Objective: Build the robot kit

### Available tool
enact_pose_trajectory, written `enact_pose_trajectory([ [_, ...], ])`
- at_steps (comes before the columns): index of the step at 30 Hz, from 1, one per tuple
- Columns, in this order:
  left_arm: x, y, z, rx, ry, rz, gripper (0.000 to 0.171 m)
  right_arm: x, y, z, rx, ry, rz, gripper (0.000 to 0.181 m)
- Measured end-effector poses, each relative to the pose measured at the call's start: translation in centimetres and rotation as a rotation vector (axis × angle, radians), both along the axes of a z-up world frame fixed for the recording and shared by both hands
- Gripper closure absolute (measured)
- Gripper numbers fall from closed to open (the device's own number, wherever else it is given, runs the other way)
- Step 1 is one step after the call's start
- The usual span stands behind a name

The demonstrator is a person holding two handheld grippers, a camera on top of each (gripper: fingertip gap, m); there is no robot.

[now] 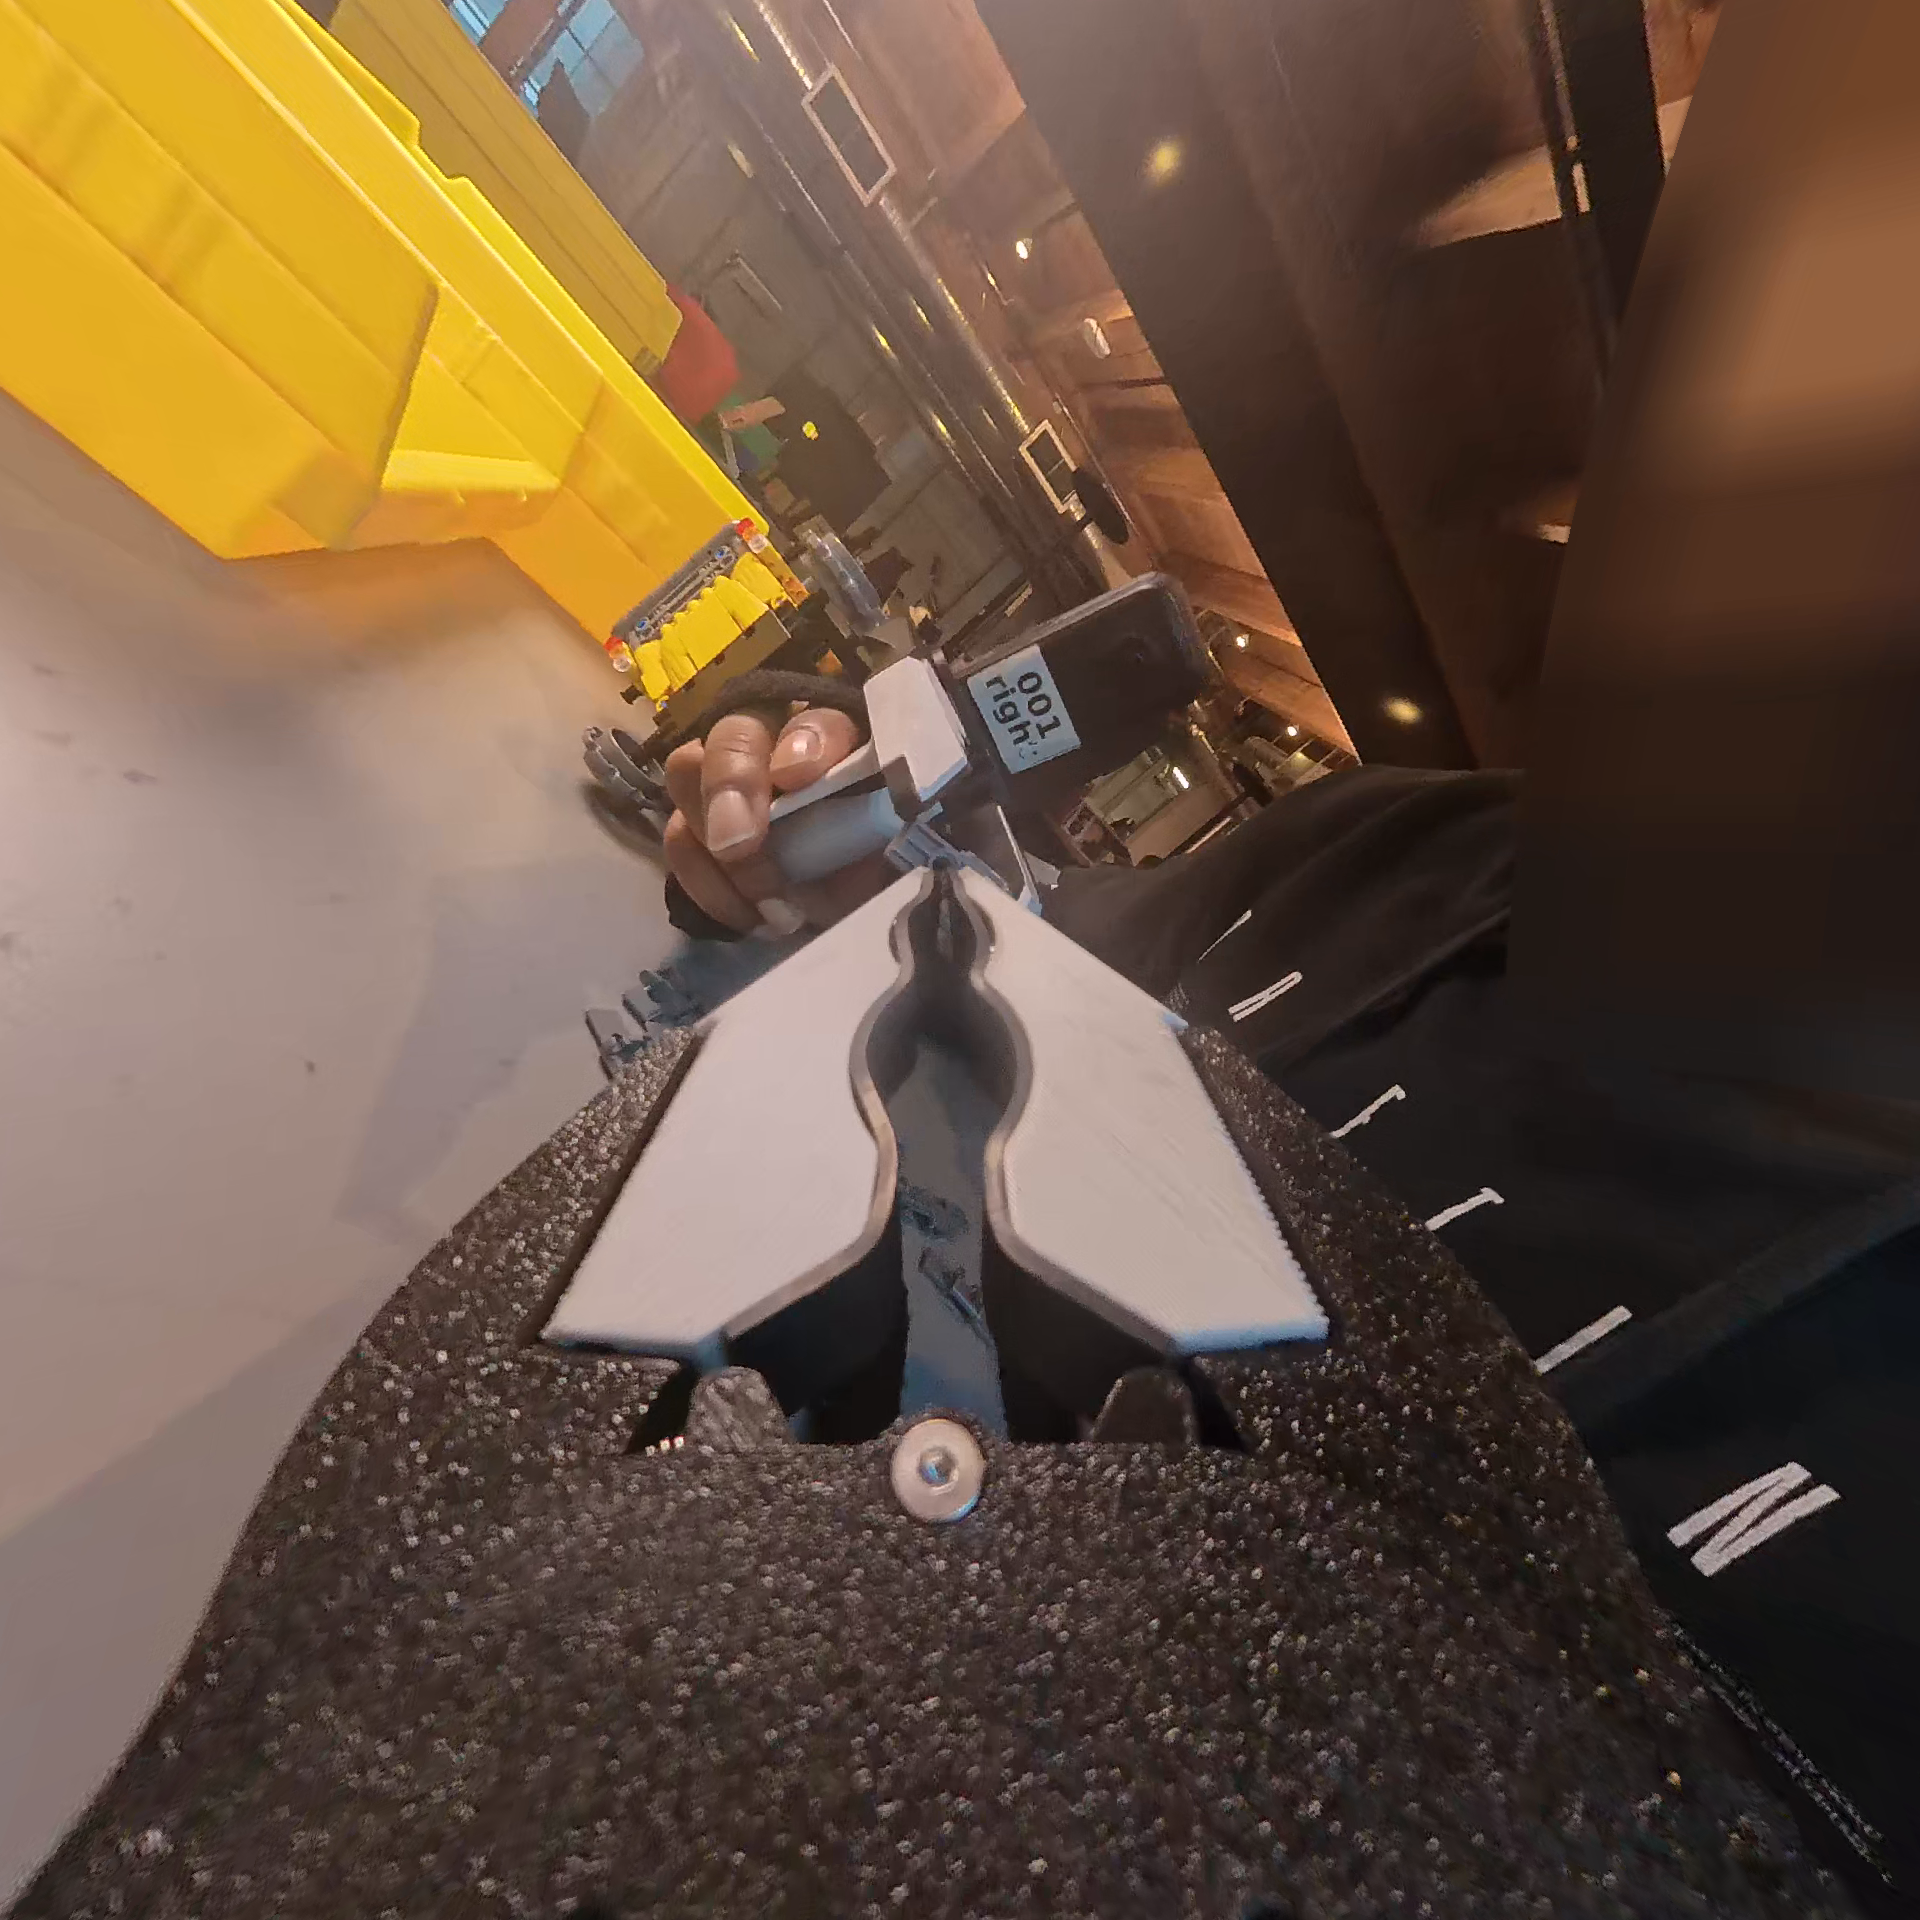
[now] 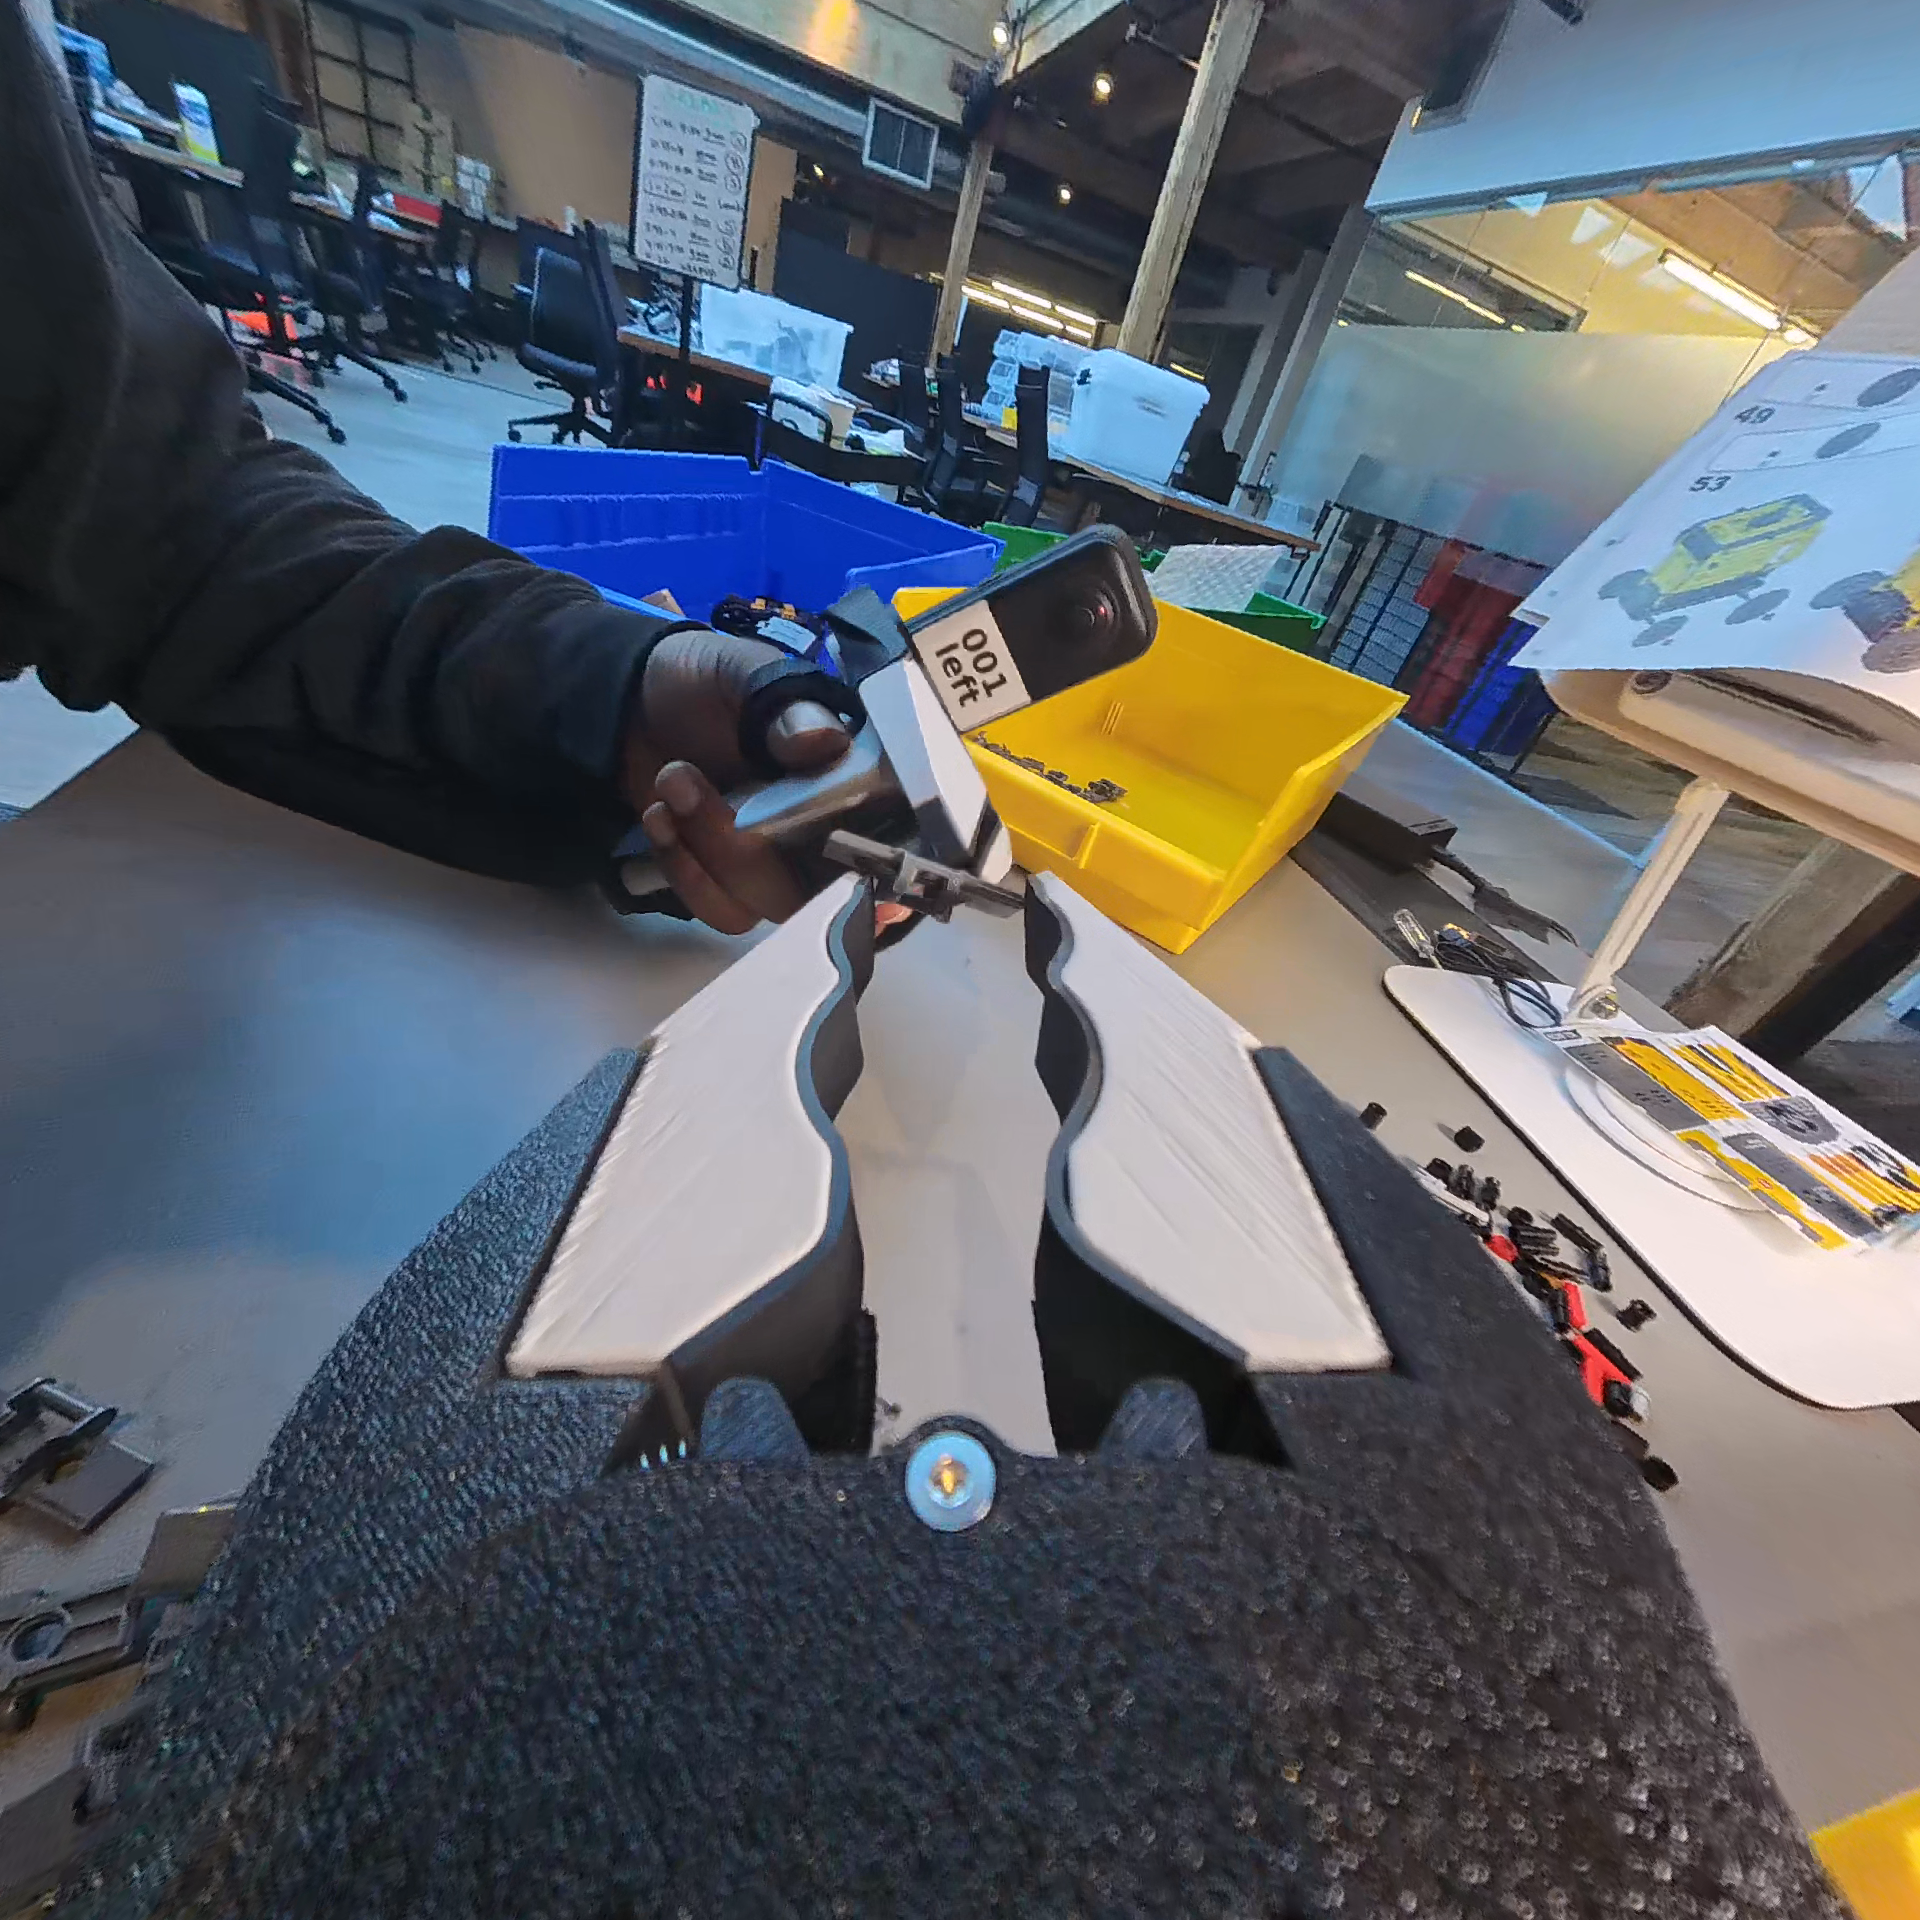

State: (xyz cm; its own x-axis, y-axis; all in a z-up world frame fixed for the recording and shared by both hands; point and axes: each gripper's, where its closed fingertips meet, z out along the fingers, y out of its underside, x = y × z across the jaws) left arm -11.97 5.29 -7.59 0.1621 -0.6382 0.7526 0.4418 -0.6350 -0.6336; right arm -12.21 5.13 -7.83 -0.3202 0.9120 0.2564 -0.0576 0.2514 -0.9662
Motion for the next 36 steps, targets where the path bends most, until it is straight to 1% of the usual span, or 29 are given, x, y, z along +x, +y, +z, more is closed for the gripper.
enact_pose_trajectory([
  [4, -0.7, 0.5, 0.2, -0.014, -0.021, 0.038, 0.157, -0.2, 0.6, -0.3, 0.013, -0.011, -0.031, 0.153],
  [7, -0.8, 0.8, -0.2, -0.045, -0.024, 0.048, 0.152, -0.3, 0.6, -0.4, 0.024, -0.008, -0.038, 0.153],
  [10, -0.4, 0.8, -0.4, -0.093, -0.085, 0.015, 0.150, -0.3, 0.4, -0.3, 0.040, 0.003, -0.042, 0.153],
  [13, 0.3, 0.4, -0.3, -0.137, -0.153, -0.044, 0.150, -0.2, 0.2, -0.1, 0.058, 0.022, -0.044, 0.153],
  [16, 0.9, -0.1, 0.0, -0.144, -0.203, -0.094, 0.161, -0.3, -0.2, 0.0, 0.084, 0.027, -0.042, 0.153],
  [18, 0.9, -0.2, 0.2, -0.129, -0.207, -0.096, 0.163, -0.2, -0.3, 0.2, 0.085, 0.034, -0.038, 0.153],
  [20, 0.5, 0.0, 0.4, -0.095, -0.180, -0.063, 0.166, -0.3, 0.0, 0.2, 0.091, 0.024, -0.056, 0.154],
  [21, 0.2, 0.2, 0.5, -0.079, -0.163, -0.041, 0.166, -0.3, 0.3, 0.1, 0.089, 0.004, -0.060, 0.151],
  [22, -0.2, 0.4, 0.4, -0.066, -0.133, -0.012, 0.166, -0.3, 0.7, 0.1, 0.070, -0.026, -0.067, 0.142],
  [23, -0.6, 0.6, 0.1, -0.052, -0.080, 0.021, 0.166, -0.5, 1.6, 0.0, 0.044, -0.077, -0.096, 0.139],
  [26, -1.4, 1.0, -0.7, -0.018, 0.052, 0.077, 0.166, -0.3, 3.8, -2.1, -0.039, -0.320, -0.160, 0.140],
  [28, -1.6, 1.3, -1.4, -0.011, 0.128, 0.102, 0.166, 0.6, 3.9, -4.6, -0.097, -0.530, -0.160, 0.141],
  [30, -1.6, 1.5, -2.1, -0.014, 0.187, 0.118, 0.167, 1.9, 3.3, -7.0, -0.066, -0.711, -0.145, 0.143],
  [32, -1.6, 1.6, -2.5, -0.020, 0.216, 0.129, 0.166, 3.4, 2.5, -8.8, 0.016, -0.841, -0.121, 0.146],
  [34, -1.8, 1.7, -2.7, -0.022, 0.229, 0.141, 0.166, 4.2, 2.3, -9.7, 0.057, -0.910, -0.131, 0.149],
  [36, -1.8, 1.7, -2.8, -0.024, 0.240, 0.143, 0.166, 4.4, 2.2, -10.1, 0.059, -0.935, -0.132, 0.155],
])
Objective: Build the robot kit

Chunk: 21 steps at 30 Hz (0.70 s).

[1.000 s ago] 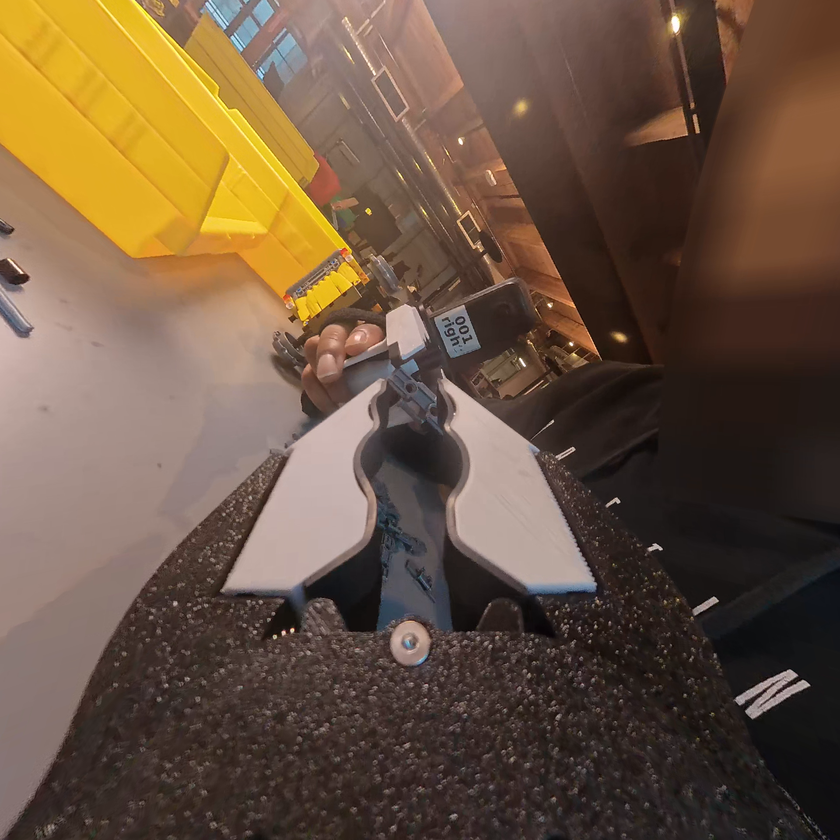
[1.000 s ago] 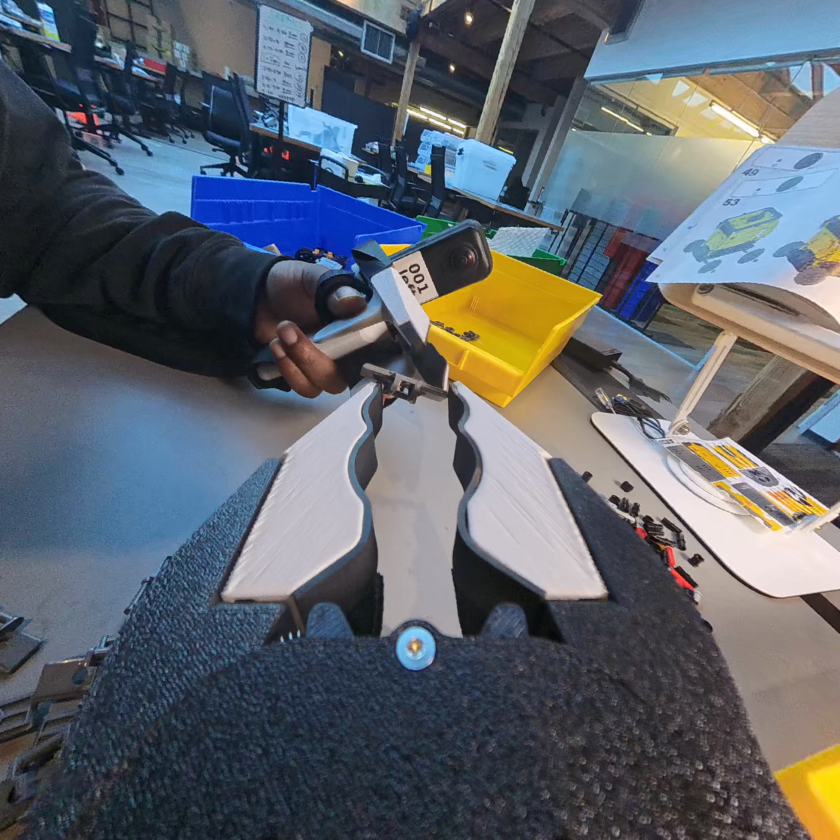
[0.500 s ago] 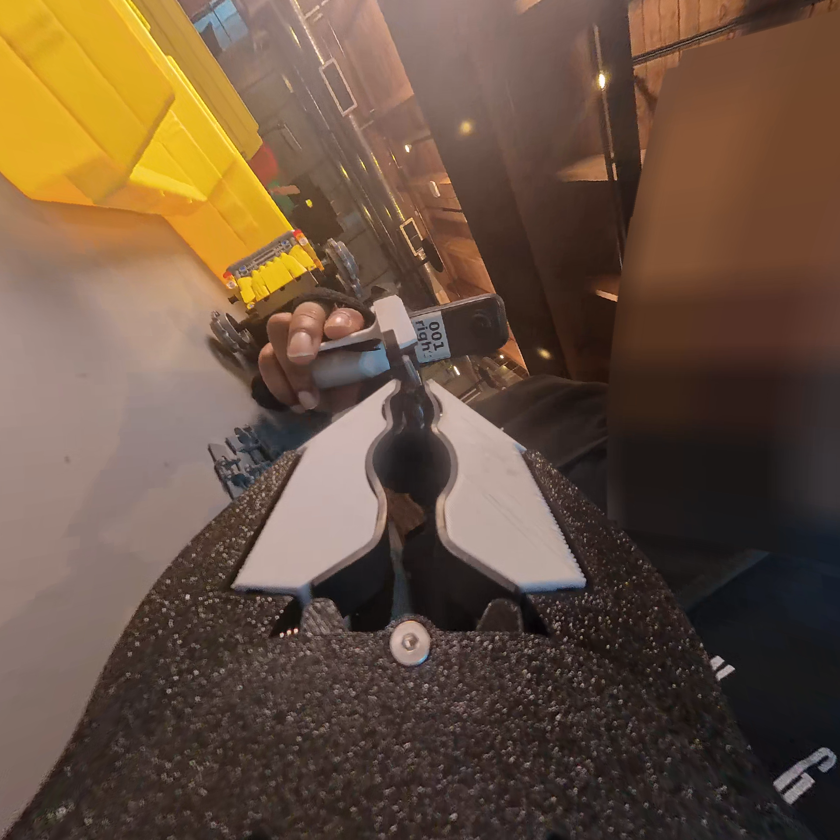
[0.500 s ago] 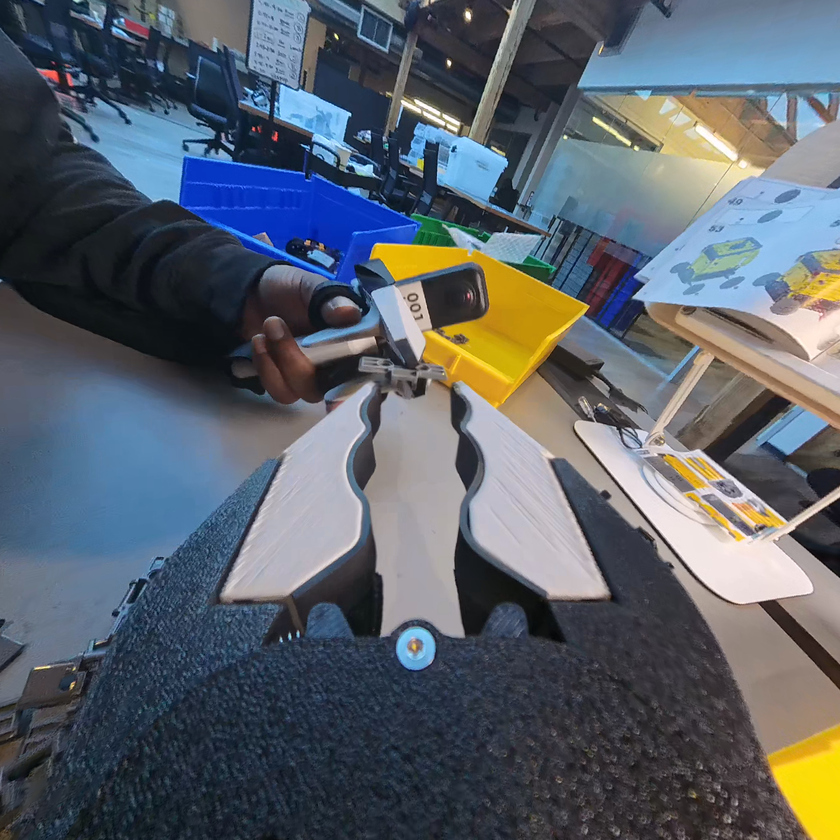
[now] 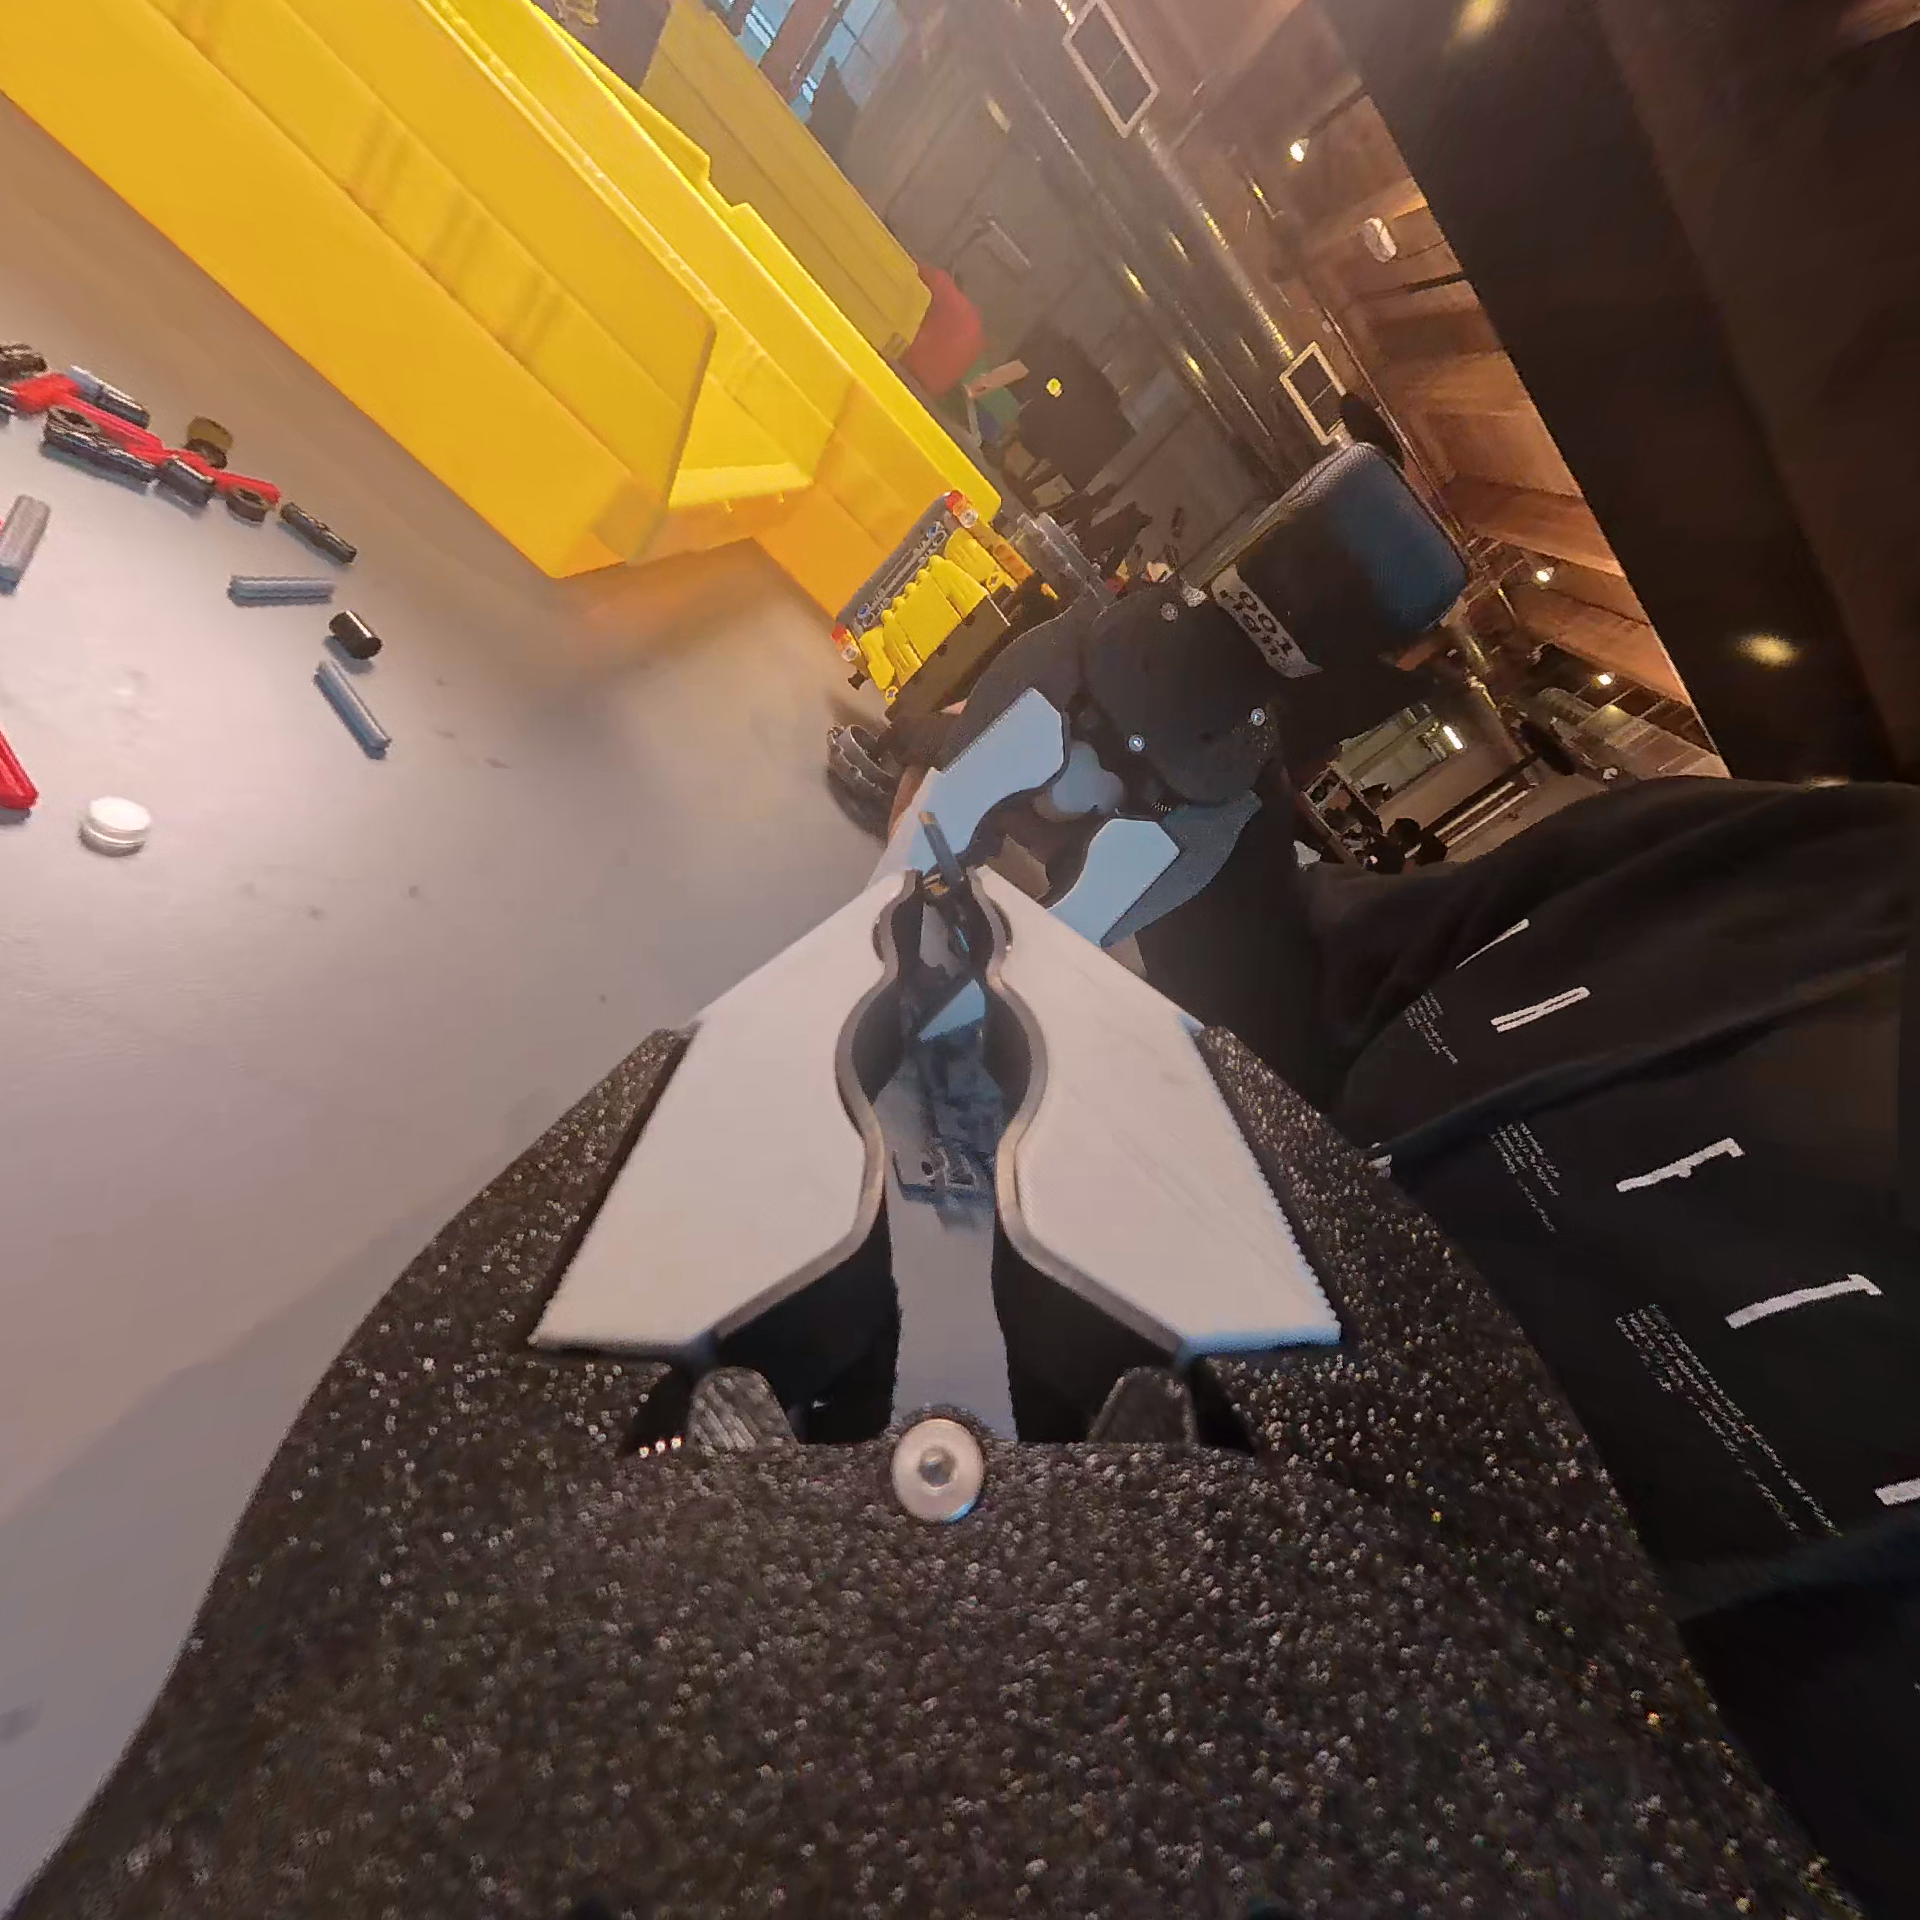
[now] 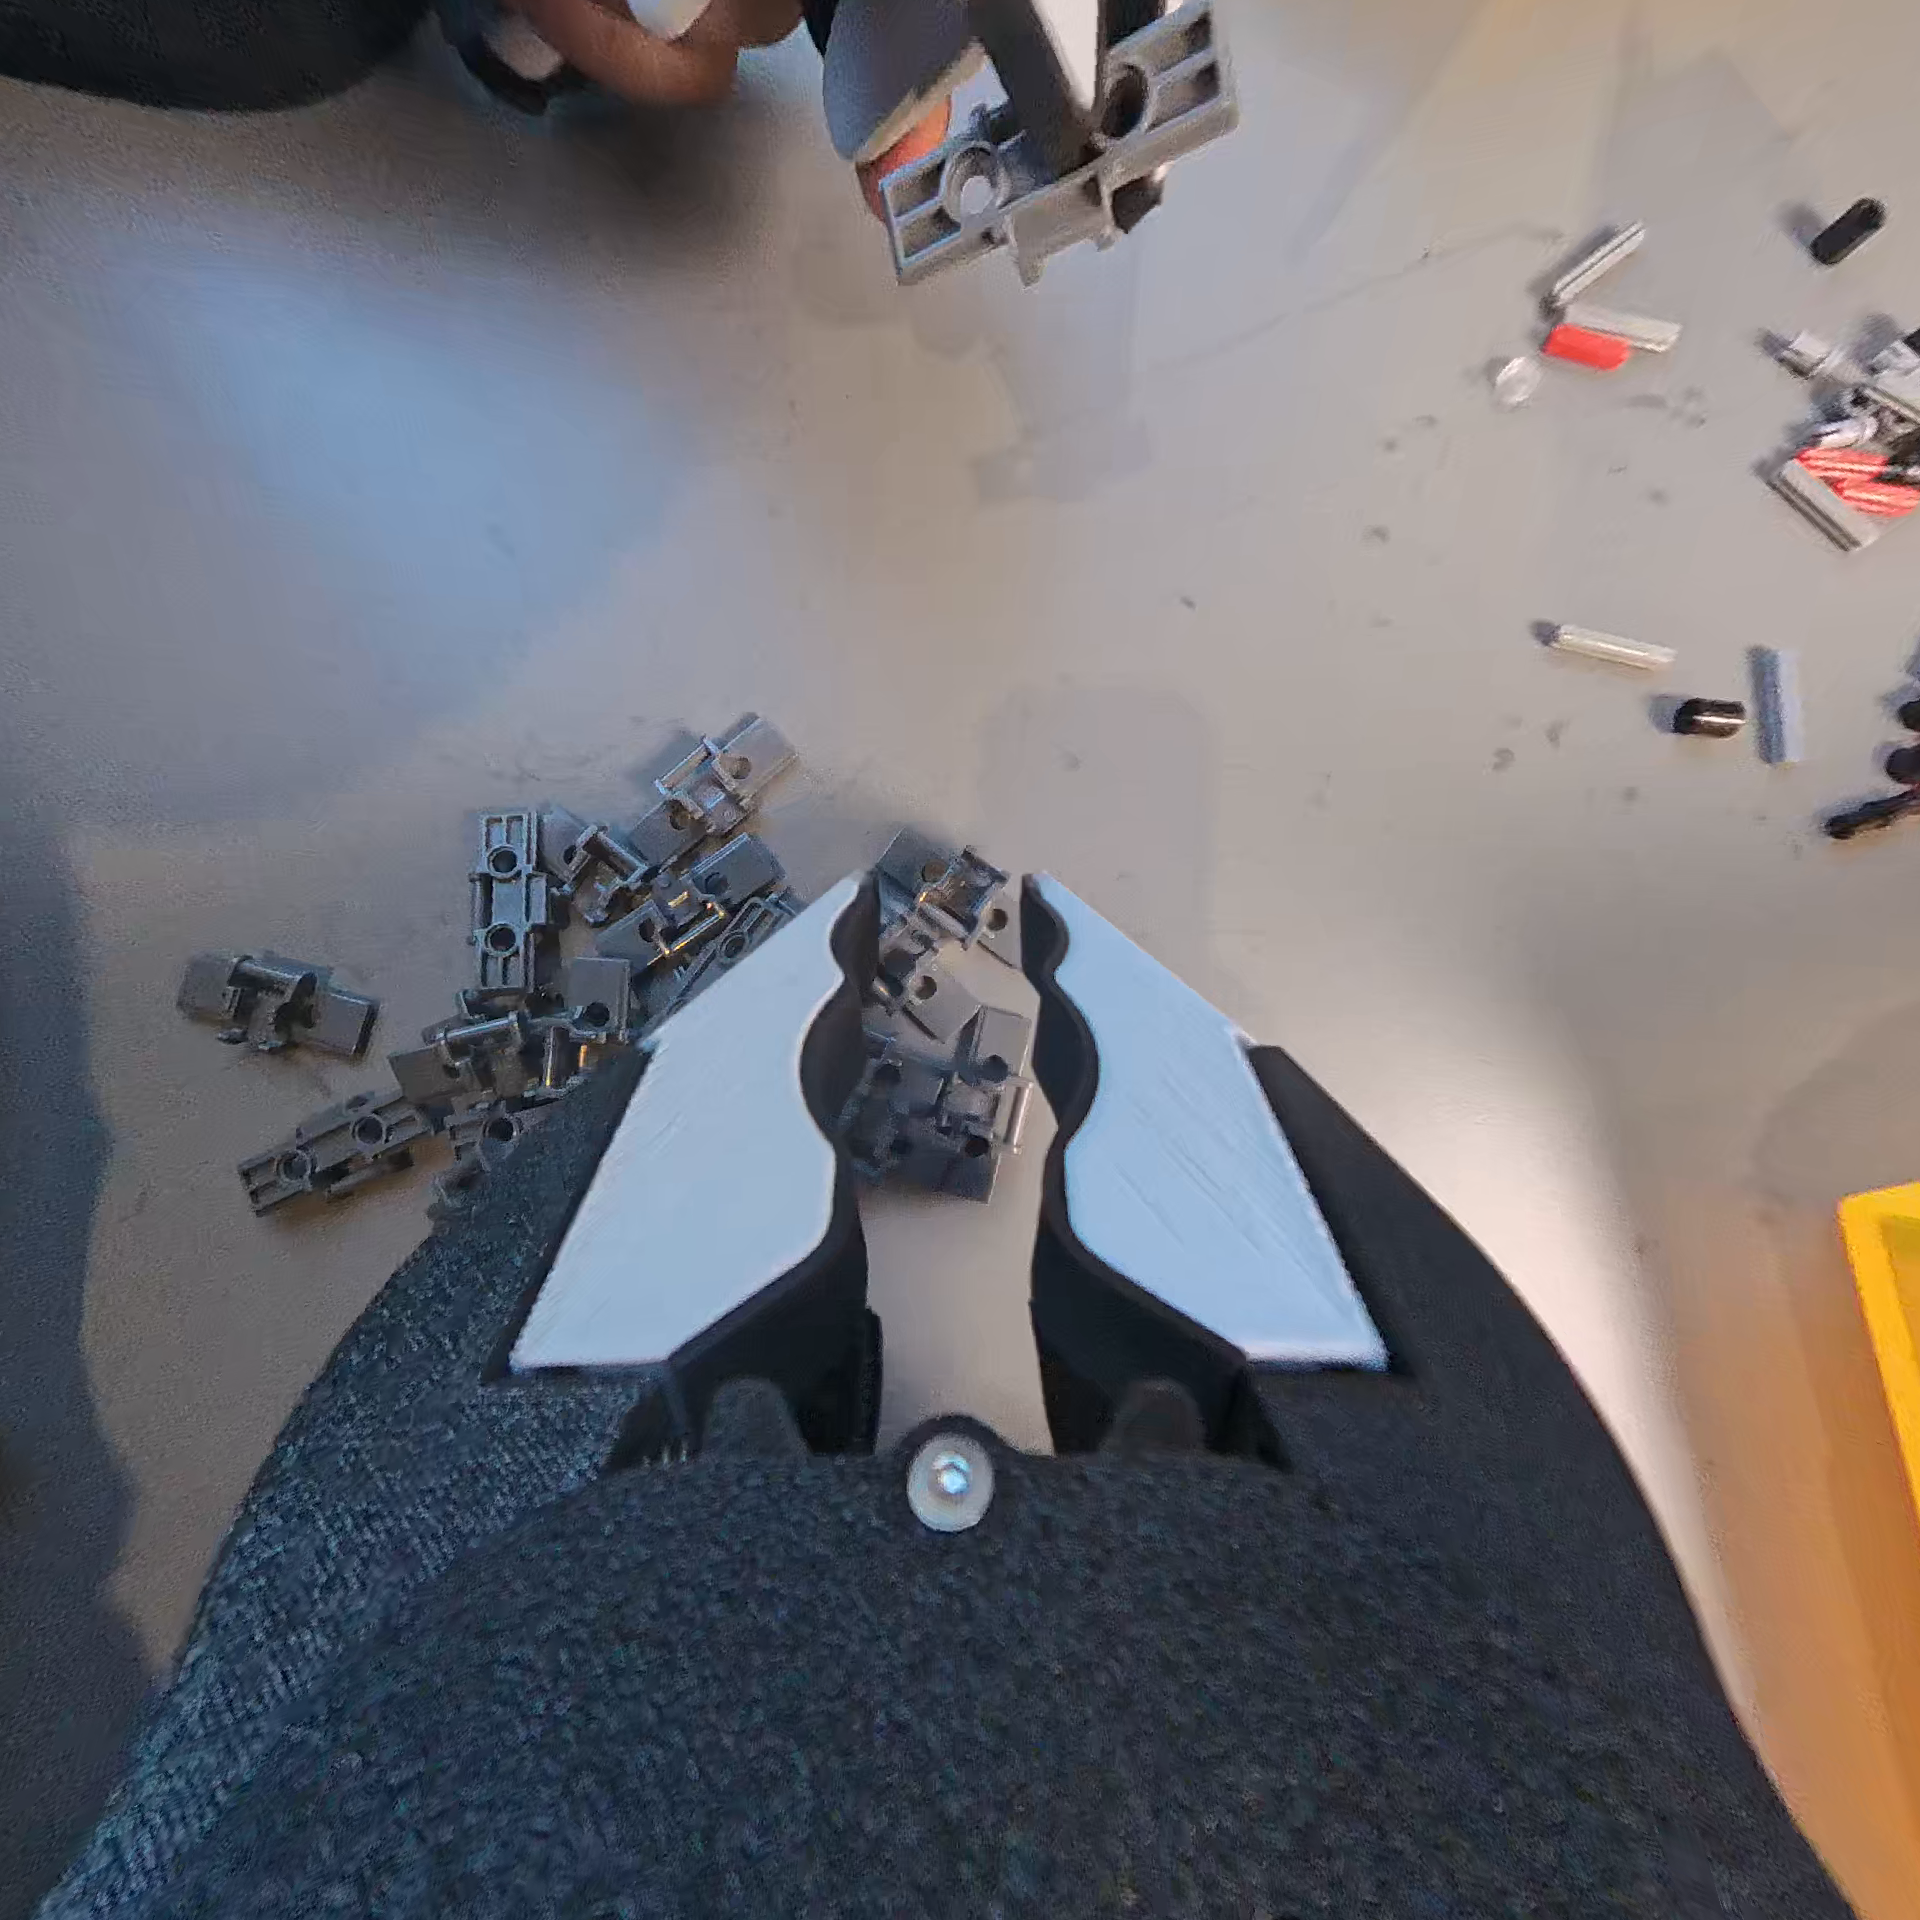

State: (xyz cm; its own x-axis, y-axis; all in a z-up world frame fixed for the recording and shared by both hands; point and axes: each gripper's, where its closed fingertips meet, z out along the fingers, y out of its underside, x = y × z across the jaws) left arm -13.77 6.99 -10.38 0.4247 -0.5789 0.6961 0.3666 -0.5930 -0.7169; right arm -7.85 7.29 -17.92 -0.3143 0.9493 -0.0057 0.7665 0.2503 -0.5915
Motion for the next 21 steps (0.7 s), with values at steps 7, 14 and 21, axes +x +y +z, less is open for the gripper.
enact_pose_trajectory([
  [7, 0.5, -0.2, -1.2, -0.022, 0.085, -0.018, 0.166, -0.5, 0.3, -0.7, -0.041, -0.017, -0.035, 0.167],
  [14, 0.0, 0.0, -0.8, -0.017, 0.077, 0.004, 0.166, -3.0, -2.0, -0.7, 0.065, 0.125, 0.113, 0.179],
  [21, -0.6, 0.2, -1.0, -0.020, 0.087, 0.022, 0.166, -2.6, -2.3, 0.4, 0.017, 0.120, 0.147, 0.158],
])
